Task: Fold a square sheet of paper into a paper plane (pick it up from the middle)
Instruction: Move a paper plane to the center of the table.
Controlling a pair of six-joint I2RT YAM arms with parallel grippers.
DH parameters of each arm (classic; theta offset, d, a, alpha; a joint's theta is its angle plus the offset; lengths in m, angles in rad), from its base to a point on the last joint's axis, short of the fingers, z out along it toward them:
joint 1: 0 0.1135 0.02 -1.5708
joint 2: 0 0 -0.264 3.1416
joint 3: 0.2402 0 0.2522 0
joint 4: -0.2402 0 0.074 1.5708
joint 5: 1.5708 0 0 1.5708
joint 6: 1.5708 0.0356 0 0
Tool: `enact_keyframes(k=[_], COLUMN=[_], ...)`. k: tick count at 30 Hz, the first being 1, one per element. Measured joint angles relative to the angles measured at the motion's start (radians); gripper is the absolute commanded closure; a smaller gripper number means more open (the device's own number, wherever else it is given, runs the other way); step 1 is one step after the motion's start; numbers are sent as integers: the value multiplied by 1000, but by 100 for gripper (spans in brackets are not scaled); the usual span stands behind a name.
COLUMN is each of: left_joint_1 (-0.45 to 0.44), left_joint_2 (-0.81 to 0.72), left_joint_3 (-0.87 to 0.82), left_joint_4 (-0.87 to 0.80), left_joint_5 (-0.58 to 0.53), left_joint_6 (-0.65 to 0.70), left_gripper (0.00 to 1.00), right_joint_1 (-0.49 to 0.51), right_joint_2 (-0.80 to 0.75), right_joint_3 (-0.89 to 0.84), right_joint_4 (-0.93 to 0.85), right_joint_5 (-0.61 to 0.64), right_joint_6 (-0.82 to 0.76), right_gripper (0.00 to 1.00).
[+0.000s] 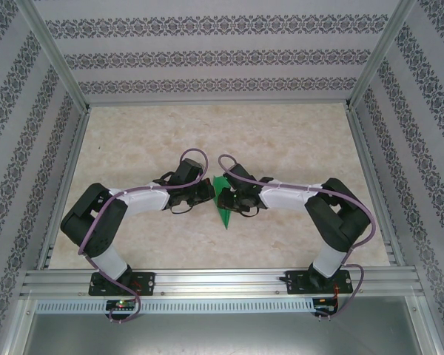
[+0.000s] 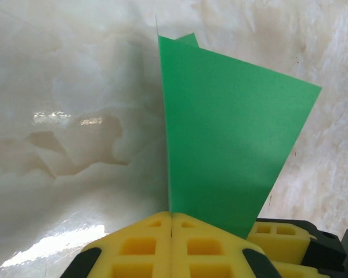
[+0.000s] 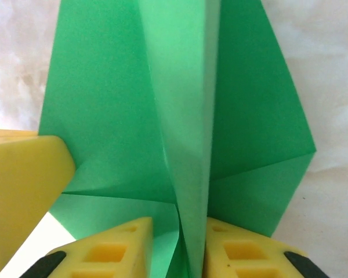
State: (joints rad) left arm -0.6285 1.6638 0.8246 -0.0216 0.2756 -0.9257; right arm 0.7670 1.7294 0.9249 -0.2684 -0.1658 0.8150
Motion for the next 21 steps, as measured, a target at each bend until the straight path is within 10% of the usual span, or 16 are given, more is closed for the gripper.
enact_keyframes(k=[10,21], left_joint_1=[0,0], left_joint_2=[0,-155], left_joint_3=[-13,-78], left_joint_4=[14,32], left_joint_5=[-1,-68], left_joint_6=[-1,-18], left_gripper=[93,63], right_joint_1=[19,17], right_joint_2=[12,11], right_joint_3=[57,193], right_joint_4=[-107,-280], right_joint_5=[73,204], right_joint_6=[-33,-85], right_gripper=[96,94])
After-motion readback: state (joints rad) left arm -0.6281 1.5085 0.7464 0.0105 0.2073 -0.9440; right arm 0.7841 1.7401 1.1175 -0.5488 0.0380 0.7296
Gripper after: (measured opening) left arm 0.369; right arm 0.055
